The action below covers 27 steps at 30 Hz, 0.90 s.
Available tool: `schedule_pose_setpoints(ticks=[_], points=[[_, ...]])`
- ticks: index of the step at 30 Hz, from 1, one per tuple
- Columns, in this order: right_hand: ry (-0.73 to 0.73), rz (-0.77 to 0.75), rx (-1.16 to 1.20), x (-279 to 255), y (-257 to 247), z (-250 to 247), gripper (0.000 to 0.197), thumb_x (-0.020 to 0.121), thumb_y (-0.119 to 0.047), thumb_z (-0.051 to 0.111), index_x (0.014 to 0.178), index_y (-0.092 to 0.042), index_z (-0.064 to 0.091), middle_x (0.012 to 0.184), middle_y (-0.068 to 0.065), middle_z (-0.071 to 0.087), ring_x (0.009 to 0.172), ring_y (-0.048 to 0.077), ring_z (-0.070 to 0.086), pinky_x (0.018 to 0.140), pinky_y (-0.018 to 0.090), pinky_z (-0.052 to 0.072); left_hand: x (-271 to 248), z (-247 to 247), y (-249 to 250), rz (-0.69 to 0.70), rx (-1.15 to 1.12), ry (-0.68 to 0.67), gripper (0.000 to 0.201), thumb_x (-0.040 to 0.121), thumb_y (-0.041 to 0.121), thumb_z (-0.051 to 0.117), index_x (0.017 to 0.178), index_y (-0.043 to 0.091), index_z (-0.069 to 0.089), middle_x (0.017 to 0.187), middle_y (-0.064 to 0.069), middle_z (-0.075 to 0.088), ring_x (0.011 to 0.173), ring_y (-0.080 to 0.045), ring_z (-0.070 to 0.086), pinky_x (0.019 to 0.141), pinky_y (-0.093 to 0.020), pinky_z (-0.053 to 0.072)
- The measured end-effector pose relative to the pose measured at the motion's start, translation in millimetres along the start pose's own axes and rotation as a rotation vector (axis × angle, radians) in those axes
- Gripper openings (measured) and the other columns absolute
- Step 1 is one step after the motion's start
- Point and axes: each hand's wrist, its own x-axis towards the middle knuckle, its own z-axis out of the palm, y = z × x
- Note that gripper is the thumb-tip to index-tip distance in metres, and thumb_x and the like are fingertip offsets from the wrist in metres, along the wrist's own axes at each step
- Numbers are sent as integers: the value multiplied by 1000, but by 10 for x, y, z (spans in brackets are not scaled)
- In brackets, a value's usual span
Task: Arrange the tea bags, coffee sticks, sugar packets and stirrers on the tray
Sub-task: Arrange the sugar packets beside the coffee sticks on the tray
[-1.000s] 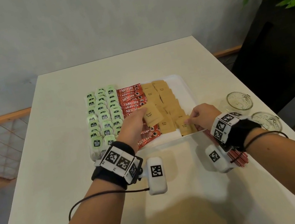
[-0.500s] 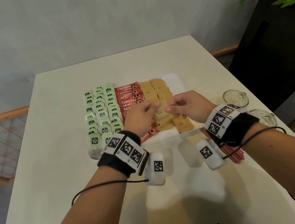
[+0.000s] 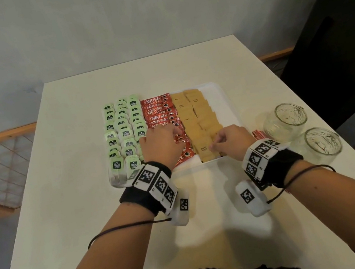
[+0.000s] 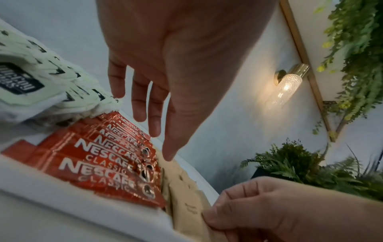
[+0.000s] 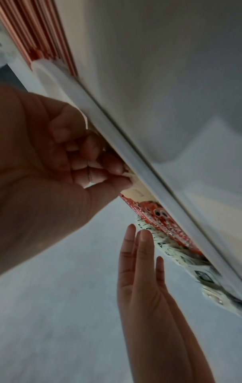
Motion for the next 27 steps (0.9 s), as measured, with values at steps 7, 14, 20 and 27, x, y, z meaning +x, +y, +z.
schedule_pose_setpoints(ticks=[7,14,20,27], points=[[25,16,-41,-40,-4,-17,19,81,-28,75,78,-14,62,70,-7,59,69,12,56,63,26,46,-106,149,54,45,279,-92,50,84,44,68,125,21,51,127,-2,55,122,-26,47,107,-48,33],[137,111,-3,0,170,-259,30,77,-32,77,98,-20,59,85,-7,59,82,14,58,69,29,44,-106,111,-25,55,279,-170,46,85,40,70,126,24,56,129,1,54,124,-24,46,107,-47,30],[52,168,-49,13,189,-246,34,76,-38,78,99,-27,55,92,-6,61,84,16,62,75,34,53,-126,98,64,161,238,-116,50,84,39,70,129,26,52,131,3,53,125,-21,46,110,-44,29],[3,130,-65,37,125,-259,42,74,-39,79,107,-27,57,89,-6,65,82,16,63,68,31,50,-25,256,260,261,407,-364,77,101,48,37,156,14,-4,165,-4,-4,151,-24,-7,118,-52,-11]])
